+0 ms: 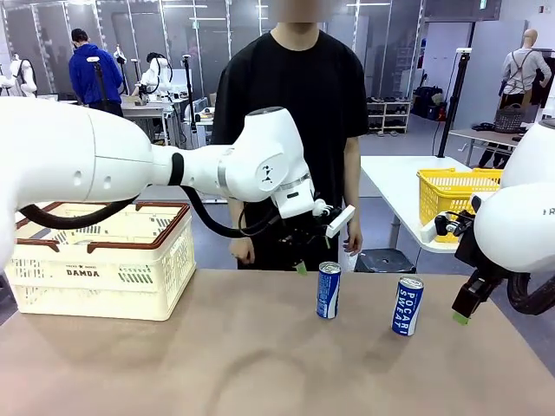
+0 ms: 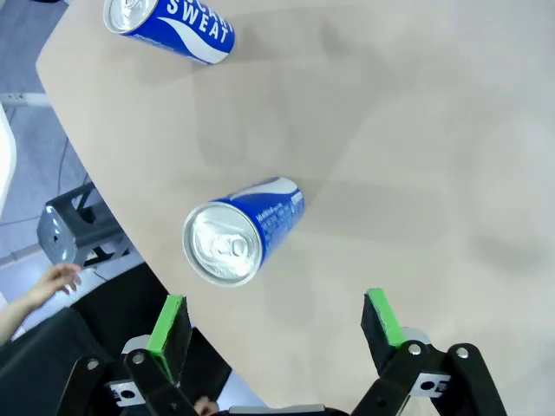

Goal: Place the drinks into the Shopping basket.
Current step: Pick up one drink and place it into the Shopping basket.

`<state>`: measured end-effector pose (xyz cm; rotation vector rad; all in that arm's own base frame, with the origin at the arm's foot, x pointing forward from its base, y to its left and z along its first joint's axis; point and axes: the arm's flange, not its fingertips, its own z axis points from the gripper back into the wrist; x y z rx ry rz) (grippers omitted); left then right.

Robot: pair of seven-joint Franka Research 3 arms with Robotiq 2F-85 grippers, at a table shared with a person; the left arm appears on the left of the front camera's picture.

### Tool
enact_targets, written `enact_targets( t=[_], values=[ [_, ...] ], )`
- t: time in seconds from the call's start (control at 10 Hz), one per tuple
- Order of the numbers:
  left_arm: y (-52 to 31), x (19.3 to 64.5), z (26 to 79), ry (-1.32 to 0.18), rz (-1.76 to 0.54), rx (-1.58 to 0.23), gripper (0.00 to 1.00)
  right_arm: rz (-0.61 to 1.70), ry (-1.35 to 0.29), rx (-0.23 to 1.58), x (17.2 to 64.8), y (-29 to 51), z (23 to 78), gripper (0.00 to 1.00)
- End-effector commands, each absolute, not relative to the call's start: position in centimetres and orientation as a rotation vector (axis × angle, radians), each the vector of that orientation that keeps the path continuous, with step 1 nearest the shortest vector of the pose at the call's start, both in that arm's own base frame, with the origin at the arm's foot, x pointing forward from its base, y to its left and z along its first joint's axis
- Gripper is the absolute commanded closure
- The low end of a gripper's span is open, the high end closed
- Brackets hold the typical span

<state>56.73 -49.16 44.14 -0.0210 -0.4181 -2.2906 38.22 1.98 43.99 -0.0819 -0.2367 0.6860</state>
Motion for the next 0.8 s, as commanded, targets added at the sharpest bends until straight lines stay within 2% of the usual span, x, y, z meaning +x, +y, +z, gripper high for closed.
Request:
enact_targets(
  t=[0.0,0.4,0.7],
  values=[
    [-50.8,58.7,44.0,-0.424,-2.308,0.018,0.00,0.682,-0.238,-0.078,38.1,1.8,44.0,0.21],
    [-54.0,60.4,42.5,-0.396,-2.338,0.017,0.00,0.682,-0.238,-0.078,38.1,1.8,44.0,0.21],
    [-55.2,60.6,41.0,-0.300,-2.354,0.018,0.00,0.682,-0.238,-0.078,38.1,1.8,44.0,0.21]
  ],
)
